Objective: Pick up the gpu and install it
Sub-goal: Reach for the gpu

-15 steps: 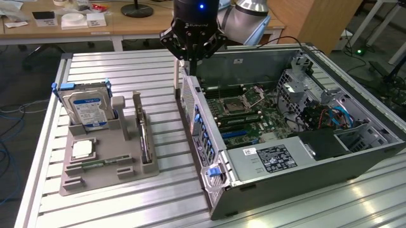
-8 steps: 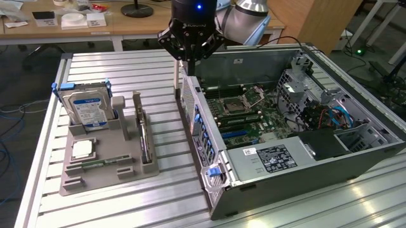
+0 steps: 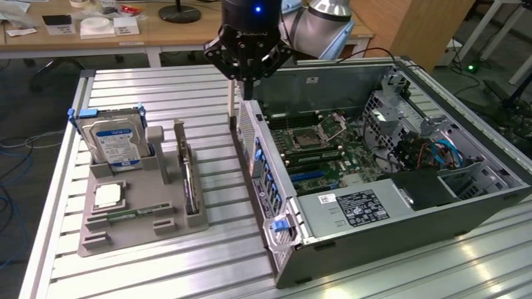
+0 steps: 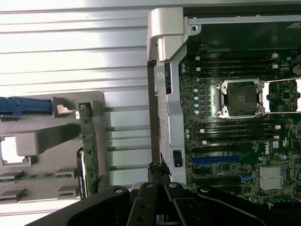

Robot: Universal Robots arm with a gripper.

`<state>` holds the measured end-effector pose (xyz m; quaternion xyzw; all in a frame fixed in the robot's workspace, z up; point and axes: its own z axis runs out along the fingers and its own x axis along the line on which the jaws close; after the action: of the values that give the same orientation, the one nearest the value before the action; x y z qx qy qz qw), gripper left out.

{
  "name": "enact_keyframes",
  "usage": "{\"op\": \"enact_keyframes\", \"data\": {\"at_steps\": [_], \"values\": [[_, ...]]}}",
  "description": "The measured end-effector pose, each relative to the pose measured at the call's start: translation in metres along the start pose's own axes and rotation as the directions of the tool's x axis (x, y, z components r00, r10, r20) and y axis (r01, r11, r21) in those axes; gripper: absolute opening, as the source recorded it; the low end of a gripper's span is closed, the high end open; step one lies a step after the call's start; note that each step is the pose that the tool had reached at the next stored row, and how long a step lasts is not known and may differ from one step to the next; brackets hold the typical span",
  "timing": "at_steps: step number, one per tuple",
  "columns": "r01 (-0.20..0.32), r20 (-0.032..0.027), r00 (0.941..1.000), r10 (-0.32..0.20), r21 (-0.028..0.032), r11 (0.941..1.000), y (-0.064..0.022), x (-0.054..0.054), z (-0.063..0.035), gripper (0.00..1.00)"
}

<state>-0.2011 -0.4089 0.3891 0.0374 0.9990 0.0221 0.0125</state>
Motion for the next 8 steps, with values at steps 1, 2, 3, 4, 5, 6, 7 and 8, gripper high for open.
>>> {"op": "enact_keyframes", "data": {"at_steps": [1, 2, 3, 4, 5, 6, 7, 8], "values": [[0.0, 0.0, 1.0, 0.0, 0.0, 1.0, -0.0001, 0.0005, 0.0, 0.11], [0.0, 0.0001, 1.0, 0.0, -0.0001, 1.0, -0.0003, 0.001, 0.0001, 0.11], [0.0, -0.0001, 1.0, 0.0, 0.0, 1.0, -0.0004, 0.0015, 0.0, 0.11], [0.0, 0.0, 1.0, 0.0, 0.0, 1.0, -0.0005, 0.002, 0.0001, 0.11], [0.0, 0.0, 1.0, 0.0, 0.0, 1.0, -0.0007, 0.0025, 0.0001, 0.11], [0.0, 0.0, 1.0, 0.0, 0.0, 1.0, -0.0008, 0.0031, 0.0001, 0.11], [0.0, 0.0, 1.0, 0.0, 0.0, 1.0, -0.001, 0.0036, 0.0001, 0.11], [0.0, 0.0, 1.0, 0.0, -0.0001, 1.0, -0.0011, 0.0041, 0.0001, 0.11]]}}
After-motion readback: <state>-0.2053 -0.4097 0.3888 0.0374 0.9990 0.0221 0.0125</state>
